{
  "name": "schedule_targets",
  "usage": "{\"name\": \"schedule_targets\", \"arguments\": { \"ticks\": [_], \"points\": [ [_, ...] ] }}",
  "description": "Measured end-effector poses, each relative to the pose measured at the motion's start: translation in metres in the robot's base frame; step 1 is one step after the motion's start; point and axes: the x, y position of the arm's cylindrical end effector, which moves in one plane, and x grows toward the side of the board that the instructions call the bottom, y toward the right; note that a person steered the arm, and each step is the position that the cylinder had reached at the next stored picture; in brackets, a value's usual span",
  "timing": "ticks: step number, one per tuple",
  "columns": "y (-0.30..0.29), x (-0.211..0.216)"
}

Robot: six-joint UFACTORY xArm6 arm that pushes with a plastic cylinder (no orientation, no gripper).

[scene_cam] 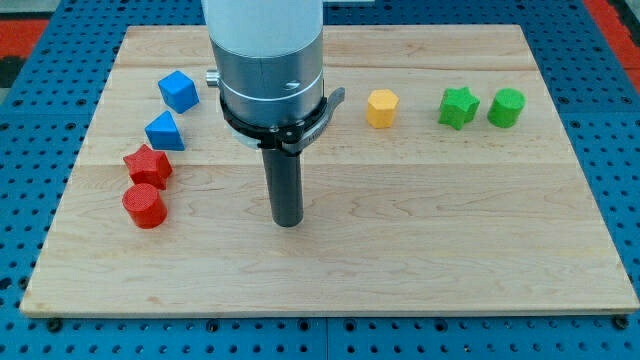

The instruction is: Point your arm to red circle

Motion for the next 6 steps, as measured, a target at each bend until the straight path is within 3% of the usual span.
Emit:
{"name": "schedule_targets", "arguments": {
  "ticks": [3,4,5,6],
  "points": [
    [-0.019,0.008],
    [-0.091,0.023],
    [-0.199,0.007],
    [-0.206,-0.025]
  ]
}}
